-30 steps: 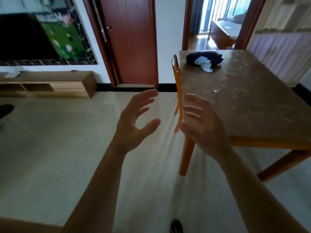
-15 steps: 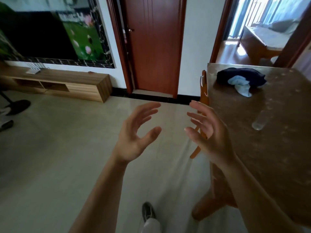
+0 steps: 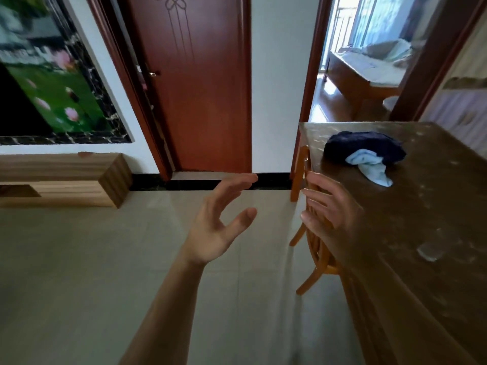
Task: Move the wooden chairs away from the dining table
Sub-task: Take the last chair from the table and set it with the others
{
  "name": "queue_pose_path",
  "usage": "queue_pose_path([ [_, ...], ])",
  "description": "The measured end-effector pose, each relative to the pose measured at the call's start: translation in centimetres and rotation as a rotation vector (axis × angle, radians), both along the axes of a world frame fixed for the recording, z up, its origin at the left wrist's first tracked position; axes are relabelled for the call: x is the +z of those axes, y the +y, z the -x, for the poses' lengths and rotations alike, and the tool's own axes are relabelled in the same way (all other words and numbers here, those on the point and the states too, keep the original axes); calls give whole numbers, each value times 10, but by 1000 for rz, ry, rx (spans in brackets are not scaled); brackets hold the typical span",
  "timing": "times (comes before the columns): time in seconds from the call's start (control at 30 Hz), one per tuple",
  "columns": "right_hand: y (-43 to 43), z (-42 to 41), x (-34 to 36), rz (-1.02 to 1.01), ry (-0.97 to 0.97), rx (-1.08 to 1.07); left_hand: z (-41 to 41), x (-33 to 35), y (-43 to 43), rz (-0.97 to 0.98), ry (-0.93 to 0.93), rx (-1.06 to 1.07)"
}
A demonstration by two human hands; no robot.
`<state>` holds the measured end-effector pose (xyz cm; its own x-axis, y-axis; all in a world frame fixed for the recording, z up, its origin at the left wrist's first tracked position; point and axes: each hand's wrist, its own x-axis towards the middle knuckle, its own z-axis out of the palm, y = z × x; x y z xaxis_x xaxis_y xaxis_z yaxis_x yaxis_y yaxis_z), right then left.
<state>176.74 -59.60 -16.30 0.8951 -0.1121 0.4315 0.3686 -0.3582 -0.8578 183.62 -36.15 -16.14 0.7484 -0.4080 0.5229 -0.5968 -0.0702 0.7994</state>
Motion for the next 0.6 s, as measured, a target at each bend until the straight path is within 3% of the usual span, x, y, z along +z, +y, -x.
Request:
queue_pose_path([
  [0.17,-28,-103,-29,-7,120,-75,-113,-21,-33,-40,24,-79],
  [0.37,-72,-223,-54,-19,64,-256,-258,-24,-89,-162,44,-198],
  [0.6,-124,-310,-69,-89,146,-455,-394,-29,-160,-206,58,-355],
])
